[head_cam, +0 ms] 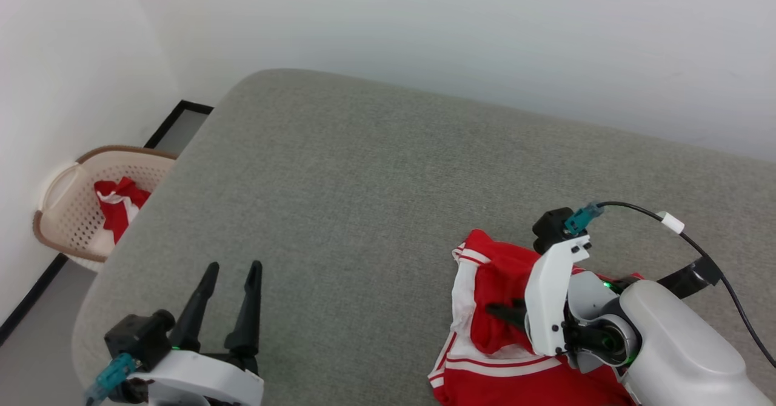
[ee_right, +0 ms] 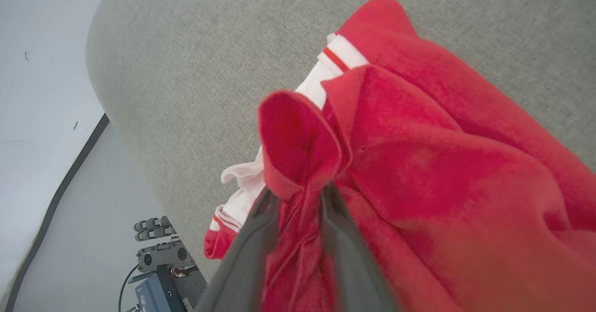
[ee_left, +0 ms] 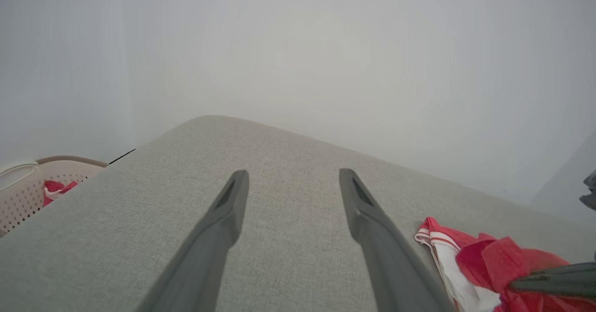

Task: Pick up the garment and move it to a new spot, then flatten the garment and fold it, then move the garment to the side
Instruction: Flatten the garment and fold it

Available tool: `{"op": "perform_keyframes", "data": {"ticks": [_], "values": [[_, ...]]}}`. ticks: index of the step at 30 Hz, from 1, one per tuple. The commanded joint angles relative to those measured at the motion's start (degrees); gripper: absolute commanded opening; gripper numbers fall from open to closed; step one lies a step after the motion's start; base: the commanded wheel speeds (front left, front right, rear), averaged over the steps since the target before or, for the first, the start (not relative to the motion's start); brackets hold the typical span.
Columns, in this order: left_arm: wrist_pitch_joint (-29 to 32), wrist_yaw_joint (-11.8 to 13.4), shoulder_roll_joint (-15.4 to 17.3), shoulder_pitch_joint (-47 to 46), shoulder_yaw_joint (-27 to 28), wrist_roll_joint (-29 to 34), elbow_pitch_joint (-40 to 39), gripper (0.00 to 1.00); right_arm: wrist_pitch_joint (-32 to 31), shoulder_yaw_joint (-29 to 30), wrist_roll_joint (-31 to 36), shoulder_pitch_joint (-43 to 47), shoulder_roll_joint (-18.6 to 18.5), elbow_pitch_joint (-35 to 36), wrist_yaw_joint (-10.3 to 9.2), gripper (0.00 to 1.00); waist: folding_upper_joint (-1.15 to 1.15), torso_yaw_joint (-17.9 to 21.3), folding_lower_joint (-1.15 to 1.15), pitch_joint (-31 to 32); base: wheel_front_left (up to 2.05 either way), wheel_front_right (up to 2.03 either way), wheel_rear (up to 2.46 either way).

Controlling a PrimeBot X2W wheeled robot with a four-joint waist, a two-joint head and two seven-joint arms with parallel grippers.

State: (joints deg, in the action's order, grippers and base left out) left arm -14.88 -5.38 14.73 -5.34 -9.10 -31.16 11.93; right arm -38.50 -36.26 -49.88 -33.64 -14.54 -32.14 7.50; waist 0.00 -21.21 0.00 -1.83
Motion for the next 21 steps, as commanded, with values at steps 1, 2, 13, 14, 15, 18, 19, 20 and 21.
{"op": "perform_keyframes", "data": {"ticks": [1, 2, 13, 14, 15, 18, 19, 20, 21], "values": [[-0.2, -0.3, 0.1, -0.2, 0.3, -0.1, 0.1, 1.00, 0.0, -0.8, -0.9, -0.7, -0.2, -0.1, -0.03, 1.00, 0.00, 0.5, 0.00, 0.1, 0.00, 0.00, 0.00], [-0.2, -0.3, 0.2, -0.1, 0.6, 0.0, 0.2, 1.00, -0.2, -1.2, -1.4, -1.0, -0.2, 0.0, -0.03, 1.00, 0.00, 0.8, 0.00, 0.3, 0.00, 0.00, 0.00], [-0.3, -0.3, 0.5, 1.4, 2.1, 0.6, -0.2, 1.00, 2.1, -7.7, -1.9, -3.8, -3.4, 6.3, -0.04, 1.00, 0.00, 4.1, 0.00, 2.3, 0.00, 0.00, 0.00], [-0.3, -0.3, 0.6, 1.6, 2.3, 0.7, -0.3, 1.00, 2.7, -8.1, -2.1, -3.9, -3.8, 6.9, -0.04, 1.00, 0.00, 4.4, 0.00, 2.6, 0.00, 0.00, 0.00], [-0.3, -0.3, 0.6, 1.8, 2.4, 0.7, -0.3, 1.00, 3.4, -8.4, -2.1, -4.0, -4.2, 7.5, -0.03, 1.00, 0.00, 4.7, 0.00, 2.9, 0.00, 0.00, 0.00], [-0.3, -0.2, 0.9, 2.3, 2.7, 1.0, -0.4, 1.00, 6.1, -9.4, -1.2, -4.4, -5.9, 9.2, -0.04, 1.00, 0.00, 5.7, 0.00, 3.9, 0.00, 0.00, 0.00], [-0.3, -0.2, 1.0, 2.5, 2.8, 1.0, -0.6, 1.00, 7.2, -9.6, -0.8, -4.3, -6.5, 9.7, -0.03, 1.00, 0.00, 6.1, 0.00, 4.2, 0.00, 0.00, 0.00], [-0.3, -0.1, 1.1, 2.7, 3.0, 1.1, -0.7, 1.00, 8.3, -9.8, -0.3, -4.4, -7.1, 10.2, -0.04, 1.00, 0.00, 6.5, 0.00, 4.4, 0.00, 0.00, 0.00], [-0.3, -0.1, 1.1, 3.0, 3.1, 1.0, -0.9, 1.00, 9.6, -9.8, -0.2, -4.3, -7.7, 10.6, -0.04, 1.00, 0.00, 6.9, 0.00, 4.5, 0.00, 0.00, 0.00]]}}
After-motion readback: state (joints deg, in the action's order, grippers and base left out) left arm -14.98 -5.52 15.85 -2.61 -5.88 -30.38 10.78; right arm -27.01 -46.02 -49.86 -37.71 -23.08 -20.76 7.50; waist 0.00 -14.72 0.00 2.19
